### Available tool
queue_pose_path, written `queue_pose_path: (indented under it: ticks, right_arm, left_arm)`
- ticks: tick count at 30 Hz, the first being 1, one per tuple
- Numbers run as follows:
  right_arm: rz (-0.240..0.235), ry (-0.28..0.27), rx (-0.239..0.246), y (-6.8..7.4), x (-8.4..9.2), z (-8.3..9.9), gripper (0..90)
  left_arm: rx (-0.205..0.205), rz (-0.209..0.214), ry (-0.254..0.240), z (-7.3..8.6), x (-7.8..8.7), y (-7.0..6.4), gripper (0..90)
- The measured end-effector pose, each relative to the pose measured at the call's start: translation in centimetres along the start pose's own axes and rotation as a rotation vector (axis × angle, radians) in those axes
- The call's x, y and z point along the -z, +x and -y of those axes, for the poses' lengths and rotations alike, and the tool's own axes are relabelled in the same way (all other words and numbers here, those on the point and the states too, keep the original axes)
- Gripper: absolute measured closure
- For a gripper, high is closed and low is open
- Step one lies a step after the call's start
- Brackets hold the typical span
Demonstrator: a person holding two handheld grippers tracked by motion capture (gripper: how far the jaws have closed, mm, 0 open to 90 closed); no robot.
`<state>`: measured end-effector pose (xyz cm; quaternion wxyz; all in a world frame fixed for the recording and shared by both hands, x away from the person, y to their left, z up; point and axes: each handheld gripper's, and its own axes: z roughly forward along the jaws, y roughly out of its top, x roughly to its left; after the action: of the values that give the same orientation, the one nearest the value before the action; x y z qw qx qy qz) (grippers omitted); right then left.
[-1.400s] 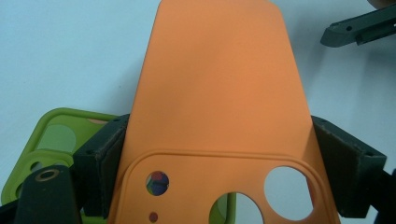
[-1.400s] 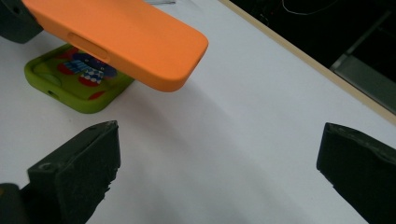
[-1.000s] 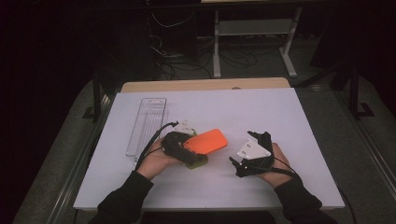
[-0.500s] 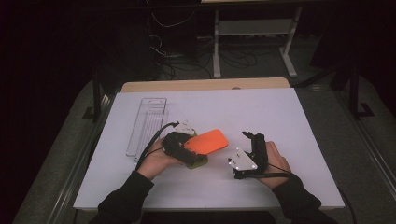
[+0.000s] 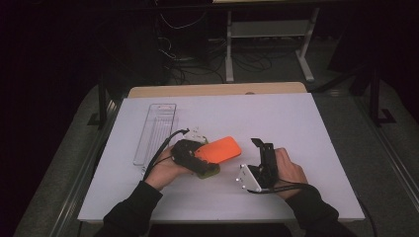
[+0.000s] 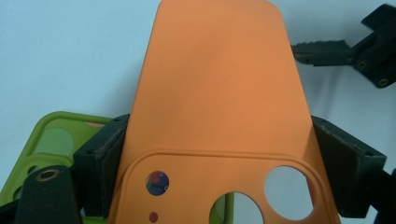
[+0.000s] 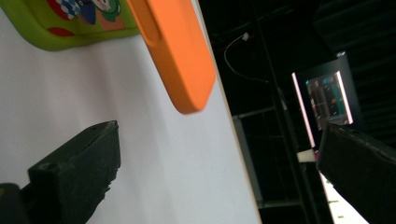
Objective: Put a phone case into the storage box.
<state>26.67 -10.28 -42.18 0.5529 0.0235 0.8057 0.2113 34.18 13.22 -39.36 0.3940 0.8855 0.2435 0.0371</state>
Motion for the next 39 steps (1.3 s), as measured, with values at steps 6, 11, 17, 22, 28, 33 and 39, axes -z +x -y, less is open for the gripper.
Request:
queue_pose_path:
  ticks: [6,11,17,22,28,33,39]
  right_arm:
    - [0.035,-0.01,0.047,0.8,-0.1,-0.7,0.0]
    - [0.093,-0.05,0.11,1.3,-0.2,-1.4,2.3]
    - [0.097,-0.082,0.163,1.8,-0.7,-2.3,4.7]
    - [0.107,-0.106,0.19,2.2,-0.8,-3.0,9.4]
    - [0.135,-0.124,0.234,2.6,-1.3,-3.7,14.7]
    - [0.152,-0.126,0.264,3.1,-1.7,-4.3,23.4]
    - [0.148,-0.105,0.303,3.5,-2.4,-4.4,34.9]
  left_arm:
    - [0.007,-0.002,-0.003,-0.1,0.0,-0.1,15.3]
    - [0.0,0.003,-0.006,-0.1,-0.1,-0.1,15.3]
    - [0.0,0.004,-0.006,-0.1,-0.2,-0.1,15.3]
    - [0.005,0.005,-0.006,-0.1,-0.1,-0.1,15.3]
    - [0.007,0.003,-0.007,-0.1,0.0,-0.1,15.3]
    - [0.007,0.007,-0.01,-0.1,0.1,0.0,15.3]
    - [0.002,0.006,-0.011,0.0,0.2,0.1,15.2]
